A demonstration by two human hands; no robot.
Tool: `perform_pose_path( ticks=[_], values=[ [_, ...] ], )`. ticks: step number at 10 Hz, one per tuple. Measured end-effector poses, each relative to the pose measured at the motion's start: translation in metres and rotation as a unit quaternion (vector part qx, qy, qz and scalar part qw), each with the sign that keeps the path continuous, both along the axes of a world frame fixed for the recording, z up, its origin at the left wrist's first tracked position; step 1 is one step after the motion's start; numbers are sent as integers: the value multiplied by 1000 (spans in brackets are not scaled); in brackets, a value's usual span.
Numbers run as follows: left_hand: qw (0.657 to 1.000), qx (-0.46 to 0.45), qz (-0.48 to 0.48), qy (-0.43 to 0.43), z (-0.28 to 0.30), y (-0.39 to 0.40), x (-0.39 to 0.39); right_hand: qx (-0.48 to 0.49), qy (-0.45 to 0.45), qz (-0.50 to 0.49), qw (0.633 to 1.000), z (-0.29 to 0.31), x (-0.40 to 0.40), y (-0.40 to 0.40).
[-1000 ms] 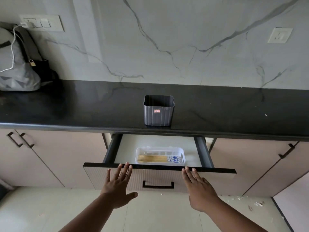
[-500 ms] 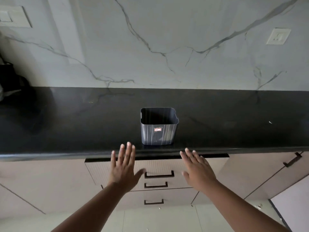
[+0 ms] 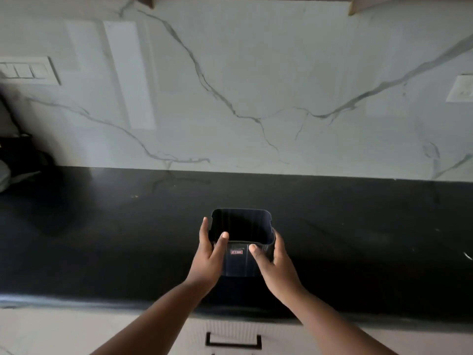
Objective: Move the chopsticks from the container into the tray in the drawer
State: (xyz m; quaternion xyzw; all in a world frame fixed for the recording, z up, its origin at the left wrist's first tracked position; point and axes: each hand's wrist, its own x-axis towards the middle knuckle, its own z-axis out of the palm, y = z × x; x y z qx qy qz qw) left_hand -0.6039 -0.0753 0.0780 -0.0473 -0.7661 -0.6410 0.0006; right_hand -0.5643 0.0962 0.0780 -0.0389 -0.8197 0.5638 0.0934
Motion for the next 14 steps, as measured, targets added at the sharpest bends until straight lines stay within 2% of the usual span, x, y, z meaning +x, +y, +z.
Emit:
perform_pose_path(
  ticks=[1, 4, 6, 8, 9, 10, 11, 12, 13, 14],
  values=[
    [1000, 18, 23, -6, -1, 15, -30, -26, -3, 16, 1000, -1, -37, 19],
    [999, -28, 36, -18, 7, 29, -101, 2, -11, 36, 999, -5, -122, 39],
    [998, -55, 19, -24, 4, 19, -132, 58, -16, 28, 998, -2, -148, 38],
    [998, -62, 19, -6, 2, 21, -138, 143, -102, 59, 983, 23, -160, 45],
    [994, -99, -45, 1, 8, 8, -137, 194, -122, 57, 972, 50, -163, 54],
    [984, -158, -74, 46, 29, -14, -149, 234, -96, 17, 967, 82, -165, 57],
    [951, -280, -45, 120, 72, -32, -175, 339, -18, -41, 940, 121, -172, 53],
    [883, -415, -46, 215, 129, -42, -199, 467, 68, -80, 878, 160, -182, 44],
    [814, -481, -10, 325, 199, -43, -216, 562, 160, -115, 803, 210, -192, 33],
    [755, -504, 53, 417, 268, -39, -222, 607, 269, -147, 733, 268, -198, 20]
  ],
)
